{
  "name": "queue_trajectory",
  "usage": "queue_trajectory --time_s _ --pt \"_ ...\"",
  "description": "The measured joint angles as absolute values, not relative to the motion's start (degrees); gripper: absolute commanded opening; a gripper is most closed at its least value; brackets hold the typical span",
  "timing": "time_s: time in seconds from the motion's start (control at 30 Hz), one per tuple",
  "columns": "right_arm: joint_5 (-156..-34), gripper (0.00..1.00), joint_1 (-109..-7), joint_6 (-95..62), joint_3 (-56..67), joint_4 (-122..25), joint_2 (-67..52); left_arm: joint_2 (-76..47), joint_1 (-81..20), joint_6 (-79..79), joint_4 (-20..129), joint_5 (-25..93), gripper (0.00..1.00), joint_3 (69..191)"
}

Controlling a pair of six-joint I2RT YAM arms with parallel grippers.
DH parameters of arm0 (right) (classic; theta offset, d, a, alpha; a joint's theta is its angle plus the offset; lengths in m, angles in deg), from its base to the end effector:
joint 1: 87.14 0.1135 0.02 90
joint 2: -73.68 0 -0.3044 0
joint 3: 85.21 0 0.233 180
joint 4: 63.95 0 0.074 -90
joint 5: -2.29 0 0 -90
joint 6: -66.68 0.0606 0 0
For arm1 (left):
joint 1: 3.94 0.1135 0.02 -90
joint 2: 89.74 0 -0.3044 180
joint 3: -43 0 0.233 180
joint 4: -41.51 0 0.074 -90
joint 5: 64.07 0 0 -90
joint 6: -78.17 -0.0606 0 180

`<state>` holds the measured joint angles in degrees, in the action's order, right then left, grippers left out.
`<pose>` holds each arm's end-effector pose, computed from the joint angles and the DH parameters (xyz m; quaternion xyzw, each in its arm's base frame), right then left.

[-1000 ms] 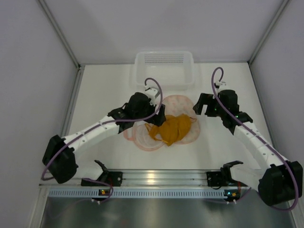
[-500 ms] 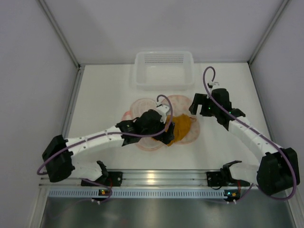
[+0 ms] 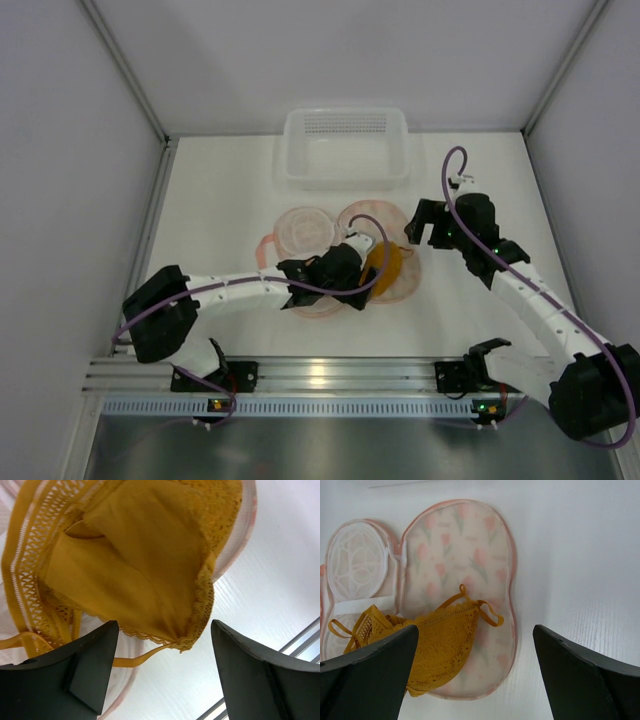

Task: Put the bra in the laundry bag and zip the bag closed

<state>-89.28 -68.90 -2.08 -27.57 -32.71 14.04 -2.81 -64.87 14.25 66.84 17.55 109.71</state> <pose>0.2004 0.0678 0.2943 0.0165 0.8796 0.1719 0.4433 0.1613 -0.2720 0.2413 0.2501 0.8891 -0.2106 0.3202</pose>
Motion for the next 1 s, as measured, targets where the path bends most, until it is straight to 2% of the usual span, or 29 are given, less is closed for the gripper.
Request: queue_trajectory --time_s 0.23,0.37,0.43,0.5,0.53,0.6,0.63,0.67,0.83,1.0 --pt "-89.01 0.99 -68.9 -2.08 -27.68 -32.69 14.04 -2.61 -66.9 14.47 65.09 18.65 0.77 109.65" --pt "-88.88 0.99 -68.9 -2.08 -28.16 -32.71 14.04 -1.45 -66.99 15.04 63.06 18.89 0.71 109.16" --pt "-88.88 0.99 -68.9 -2.06 -28.57 -32.66 14.04 0.47 -66.99 15.13 62.1 19.04 0.64 109.1" --pt "-88.88 1.0 -68.9 -2.02 -28.84 -32.62 14.04 2.48 -67.01 15.08 61.71 19.13 0.51 108.92" --pt "-88.88 0.99 -68.9 -1.93 -29.03 -32.71 14.06 3.09 -67.01 15.15 61.62 19.1 0.33 108.82" --pt "-88.93 0.99 -68.9 -1.65 -29.23 -32.66 14.06 3.49 -67.01 14.82 61.62 19.02 0.19 108.71" --pt "-88.95 0.99 -68.9 -1.58 -29.41 -32.71 14.06 3.36 -67.01 14.45 61.6 19.06 0.06 108.71" --pt "-89.08 0.99 -68.9 -1.43 -29.45 -32.69 14.06 2.94 -67.01 13.97 61.51 19.06 0.0 108.71" --pt "-90.06 0.99 -68.9 -1.06 -29.78 -33.39 14.13 -3.84 -66.88 11.67 63.15 18.84 0.0 108.68" --pt "-92.12 0.99 -68.88 -0.66 -30.56 -34.13 14.19 -14.2 -61.48 11.78 64.13 26.75 0.0 108.73"
